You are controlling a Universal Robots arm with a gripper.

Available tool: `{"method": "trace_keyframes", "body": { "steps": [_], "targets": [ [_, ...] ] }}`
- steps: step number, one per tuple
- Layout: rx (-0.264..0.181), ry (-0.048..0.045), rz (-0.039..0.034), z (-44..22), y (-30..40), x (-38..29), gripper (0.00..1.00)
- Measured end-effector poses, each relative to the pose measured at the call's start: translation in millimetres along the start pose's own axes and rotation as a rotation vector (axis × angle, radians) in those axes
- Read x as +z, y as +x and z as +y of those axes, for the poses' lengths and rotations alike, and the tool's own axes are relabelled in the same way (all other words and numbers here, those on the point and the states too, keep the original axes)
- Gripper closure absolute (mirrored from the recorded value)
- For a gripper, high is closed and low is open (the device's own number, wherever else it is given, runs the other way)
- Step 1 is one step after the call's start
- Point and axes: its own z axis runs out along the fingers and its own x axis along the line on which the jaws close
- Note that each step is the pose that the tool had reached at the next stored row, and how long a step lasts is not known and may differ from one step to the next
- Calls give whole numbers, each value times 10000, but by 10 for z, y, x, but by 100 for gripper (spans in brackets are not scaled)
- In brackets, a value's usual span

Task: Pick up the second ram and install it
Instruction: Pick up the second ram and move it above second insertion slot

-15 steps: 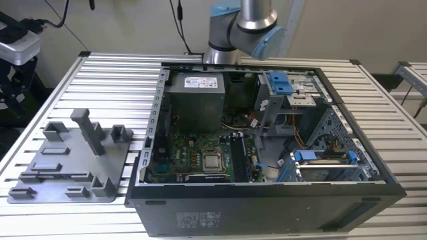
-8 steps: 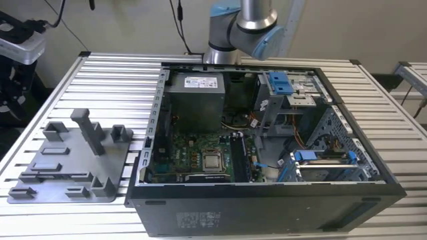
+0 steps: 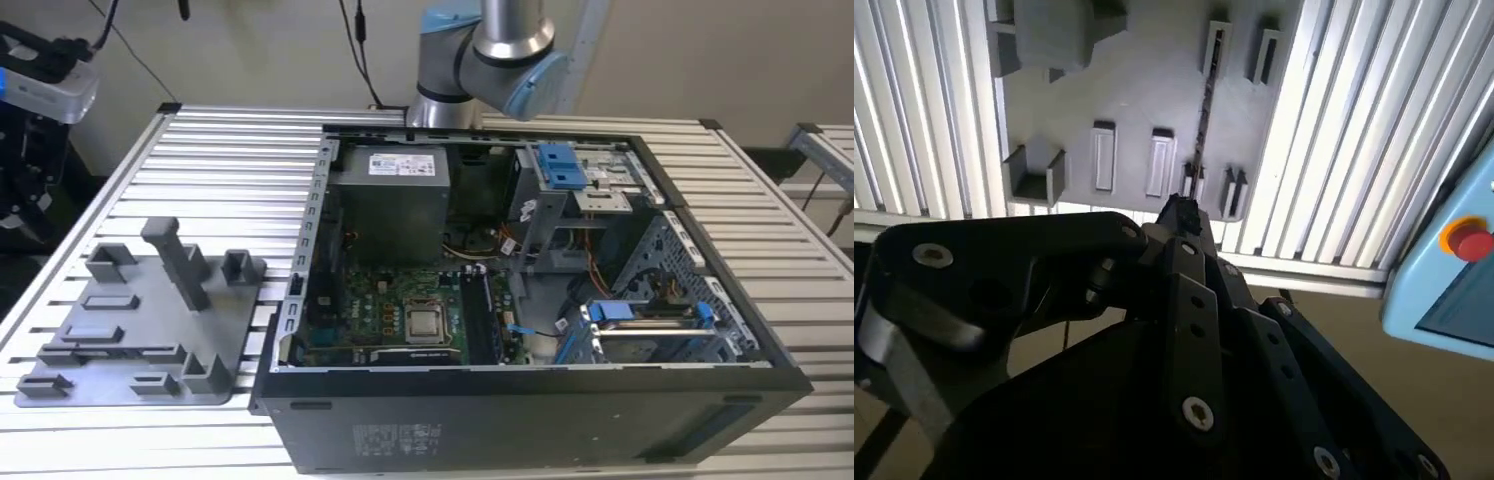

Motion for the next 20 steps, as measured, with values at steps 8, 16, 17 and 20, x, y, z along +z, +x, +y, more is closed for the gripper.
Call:
{"method": "trace_keyframes", "body": {
  "steps": [8, 16, 17, 20],
  "targets": [
    [-1457, 51, 34, -1, 0, 22, 89],
    [-2866, 52, 84, -2, 1, 44, 89],
    [-2918, 52, 86, -2, 1, 44, 89],
    [-2952, 52, 86, -2, 1, 45, 89]
  ]
}}
